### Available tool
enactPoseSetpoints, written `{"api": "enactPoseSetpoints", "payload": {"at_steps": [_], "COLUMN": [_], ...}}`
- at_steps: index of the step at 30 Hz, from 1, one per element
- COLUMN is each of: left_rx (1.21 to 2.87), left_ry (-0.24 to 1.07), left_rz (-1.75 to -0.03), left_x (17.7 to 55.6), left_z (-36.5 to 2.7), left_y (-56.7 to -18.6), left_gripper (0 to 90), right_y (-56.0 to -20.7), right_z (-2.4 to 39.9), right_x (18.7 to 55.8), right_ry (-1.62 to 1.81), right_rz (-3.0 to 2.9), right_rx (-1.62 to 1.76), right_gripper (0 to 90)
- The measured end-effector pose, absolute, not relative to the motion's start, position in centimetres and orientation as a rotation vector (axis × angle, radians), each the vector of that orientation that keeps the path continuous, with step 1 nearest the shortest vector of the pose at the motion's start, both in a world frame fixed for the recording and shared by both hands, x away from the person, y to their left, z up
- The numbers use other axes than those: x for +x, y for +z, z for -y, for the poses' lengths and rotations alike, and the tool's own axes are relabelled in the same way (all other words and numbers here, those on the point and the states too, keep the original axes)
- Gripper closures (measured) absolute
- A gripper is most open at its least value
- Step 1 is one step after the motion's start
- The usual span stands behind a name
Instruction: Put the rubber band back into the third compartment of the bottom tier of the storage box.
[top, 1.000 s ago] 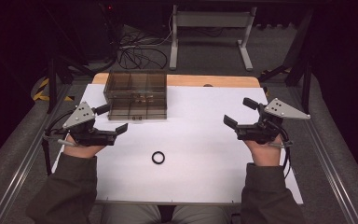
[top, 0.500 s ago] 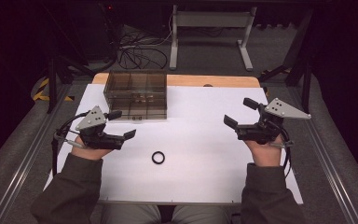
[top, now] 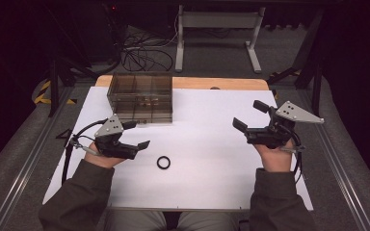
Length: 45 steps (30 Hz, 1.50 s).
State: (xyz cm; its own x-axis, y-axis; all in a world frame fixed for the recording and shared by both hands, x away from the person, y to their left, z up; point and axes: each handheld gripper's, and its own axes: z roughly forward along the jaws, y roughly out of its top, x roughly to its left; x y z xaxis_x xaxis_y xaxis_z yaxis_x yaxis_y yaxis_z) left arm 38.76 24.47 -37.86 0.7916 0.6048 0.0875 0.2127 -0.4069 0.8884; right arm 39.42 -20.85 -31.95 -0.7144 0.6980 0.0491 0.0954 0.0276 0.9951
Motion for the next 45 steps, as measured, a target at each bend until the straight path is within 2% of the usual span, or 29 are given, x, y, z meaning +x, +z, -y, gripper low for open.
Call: {"api": "enactPoseSetpoints", "payload": {"at_steps": [19,26,45], "left_rx": [2.062,2.084,2.195], "left_ry": [0.468,0.460,0.361], "left_rz": [-0.646,-0.666,-0.612], "left_x": [39.5,39.7,40.0], "left_z": [-22.6,-22.2,-20.9], "left_y": [-40.2,-40.9,-43.1], "left_gripper": [29.5,39.0,42.6], "right_y": [-31.8,-31.7,-31.7], "right_z": [20.9,21.0,21.0], "right_x": [39.3,39.3,39.2], "right_ry": [1.739,1.741,1.744], "right_rz": [-1.845,-1.838,-1.839], "right_rx": [0.803,0.796,0.797], "right_gripper": [0.8,0.8,0.9]}}
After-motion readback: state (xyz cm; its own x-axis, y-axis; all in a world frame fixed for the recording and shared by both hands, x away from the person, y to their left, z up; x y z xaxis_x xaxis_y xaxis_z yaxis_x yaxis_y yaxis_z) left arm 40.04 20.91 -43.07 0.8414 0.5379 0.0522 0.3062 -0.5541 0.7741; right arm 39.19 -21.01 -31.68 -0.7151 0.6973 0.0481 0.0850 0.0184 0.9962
